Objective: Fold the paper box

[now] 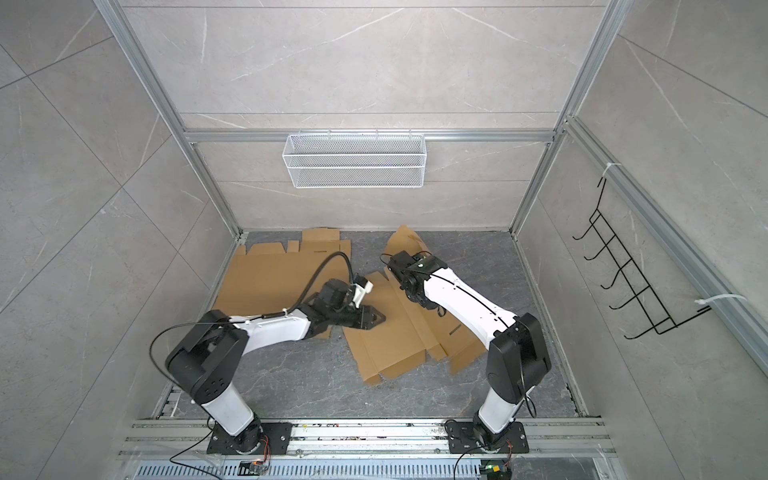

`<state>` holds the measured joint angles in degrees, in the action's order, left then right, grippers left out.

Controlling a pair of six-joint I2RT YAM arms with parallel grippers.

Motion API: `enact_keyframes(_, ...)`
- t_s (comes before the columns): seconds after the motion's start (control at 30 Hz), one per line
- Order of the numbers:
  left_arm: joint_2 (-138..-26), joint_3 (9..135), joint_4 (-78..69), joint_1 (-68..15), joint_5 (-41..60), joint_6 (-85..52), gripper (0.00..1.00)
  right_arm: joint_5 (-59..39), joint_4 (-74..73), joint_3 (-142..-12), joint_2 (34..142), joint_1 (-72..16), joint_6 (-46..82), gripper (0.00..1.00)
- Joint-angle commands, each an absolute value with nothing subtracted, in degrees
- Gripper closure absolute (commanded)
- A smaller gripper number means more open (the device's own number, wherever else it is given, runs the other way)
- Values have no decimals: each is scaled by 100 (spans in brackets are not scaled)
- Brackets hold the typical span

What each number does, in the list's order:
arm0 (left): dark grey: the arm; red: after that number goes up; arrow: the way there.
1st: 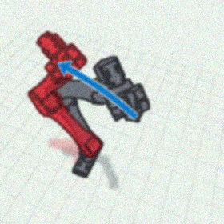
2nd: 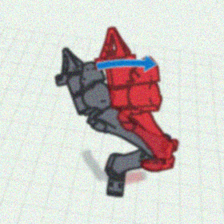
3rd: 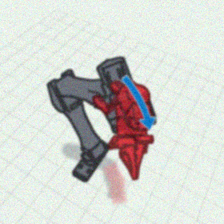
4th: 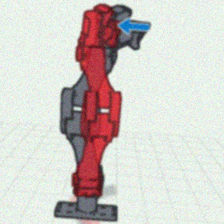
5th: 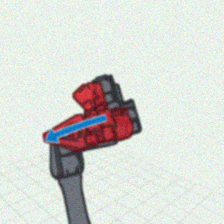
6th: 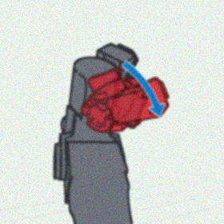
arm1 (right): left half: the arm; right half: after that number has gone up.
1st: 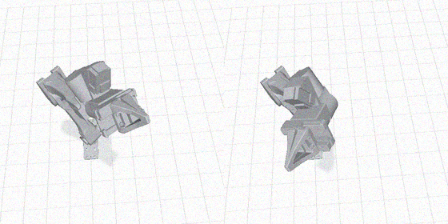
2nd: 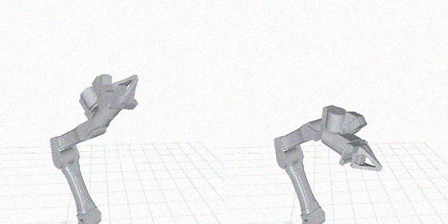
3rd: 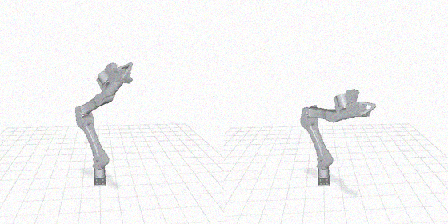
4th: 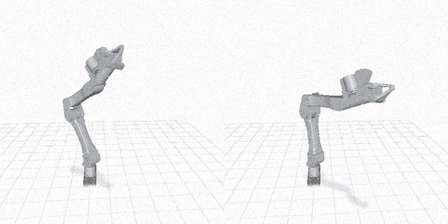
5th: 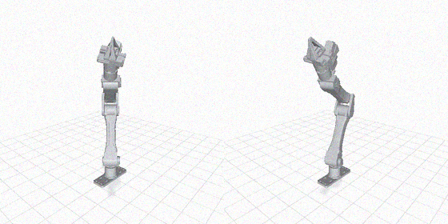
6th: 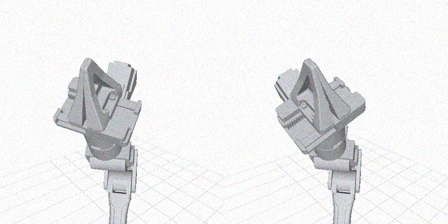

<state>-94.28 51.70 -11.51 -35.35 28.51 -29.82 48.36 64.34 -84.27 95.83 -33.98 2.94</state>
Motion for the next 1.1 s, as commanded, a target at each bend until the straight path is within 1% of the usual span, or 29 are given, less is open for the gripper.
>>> enact_keyframes(0.0, -8773, 5627, -851, -3004, 2995, -2907, 51, 5215, 5622, -8398, 9268, -3481, -822, 100)
enact_keyframes(0.13, -8604, 6316, -198, -2555, 2977, -2949, 45, 5367, 4854, -8174, 9143, -3653, -1977, 100)
enact_keyframes(0.27, -8574, 6957, 262, -2245, 3002, -3246, 35, 5322, 3950, -7661, 8913, -3838, -3274, 100)
enact_keyframes(0.4, -8833, 7610, 546, -2279, 3099, -3381, 27, 5283, 3351, -7244, 8789, -3968, -3710, 100)
enact_keyframes(0.47, -9097, 8093, 1019, -2432, 2970, -3143, 24, 5300, 3152, -7116, 8780, -4018, -3769, 100)
enact_keyframes(0.57, -9594, 8764, 1720, -2610, 2918, -2969, 24, 5320, 2882, -6919, 8733, -4138, -3890, 100)
enact_keyframes(0.7, -9932, 9167, 2216, -2783, 2830, -2837, 24, 5354, 2596, -6703, 8606, -4194, -4028, 100)
enact_keyframes(1.07, -10409, 9545, 2767, -2816, 2635, -2398, 23, 5257, 2681, -6632, 8657, -4242, -3867, 100)
